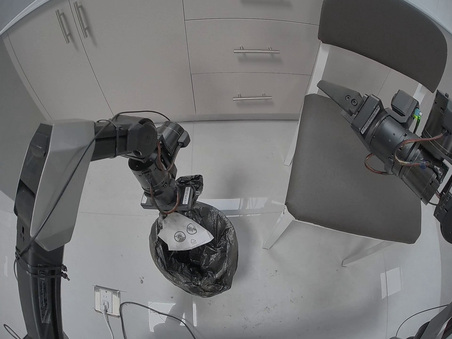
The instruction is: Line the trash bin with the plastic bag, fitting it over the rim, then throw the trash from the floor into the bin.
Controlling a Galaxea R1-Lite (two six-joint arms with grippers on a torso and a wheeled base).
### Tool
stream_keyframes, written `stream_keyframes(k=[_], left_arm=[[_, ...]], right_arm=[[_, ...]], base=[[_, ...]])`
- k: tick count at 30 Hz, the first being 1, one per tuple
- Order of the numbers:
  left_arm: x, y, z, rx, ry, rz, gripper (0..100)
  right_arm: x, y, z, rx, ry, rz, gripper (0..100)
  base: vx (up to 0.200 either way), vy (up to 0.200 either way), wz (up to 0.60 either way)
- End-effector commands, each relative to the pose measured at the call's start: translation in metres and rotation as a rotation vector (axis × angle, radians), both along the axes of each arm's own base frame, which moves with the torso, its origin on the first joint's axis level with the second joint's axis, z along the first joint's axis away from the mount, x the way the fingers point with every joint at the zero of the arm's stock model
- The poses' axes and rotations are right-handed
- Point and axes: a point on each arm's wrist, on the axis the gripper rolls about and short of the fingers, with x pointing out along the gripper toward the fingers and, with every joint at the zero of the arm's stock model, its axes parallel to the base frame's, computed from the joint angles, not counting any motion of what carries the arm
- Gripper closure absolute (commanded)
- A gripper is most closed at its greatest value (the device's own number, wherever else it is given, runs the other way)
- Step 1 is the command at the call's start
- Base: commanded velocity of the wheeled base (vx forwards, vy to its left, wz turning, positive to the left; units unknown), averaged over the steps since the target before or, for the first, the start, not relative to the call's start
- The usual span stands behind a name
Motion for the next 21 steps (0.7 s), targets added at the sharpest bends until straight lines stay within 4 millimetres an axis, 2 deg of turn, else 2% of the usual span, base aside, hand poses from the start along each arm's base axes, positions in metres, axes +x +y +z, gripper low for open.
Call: stream_keyframes(k=[1,8,21], left_arm=[[0.007,-0.005,-0.026,0.017,0.045,0.004,100],[0.002,-0.014,-0.025,0.018,0.041,-0.019,100],[0.002,-0.016,-0.026,0.020,0.044,-0.025,100]], right_arm=[[0.002,0.001,-0.002,-0.005,0.007,0.001,0],[0.002,0.002,-0.004,-0.007,0.011,0.001,0],[0.002,0.001,-0.003,-0.005,0.008,0.001,0]], base=[[0.000,0.000,0.00],[0.000,0.000,0.00],[0.000,0.000,0.00]])
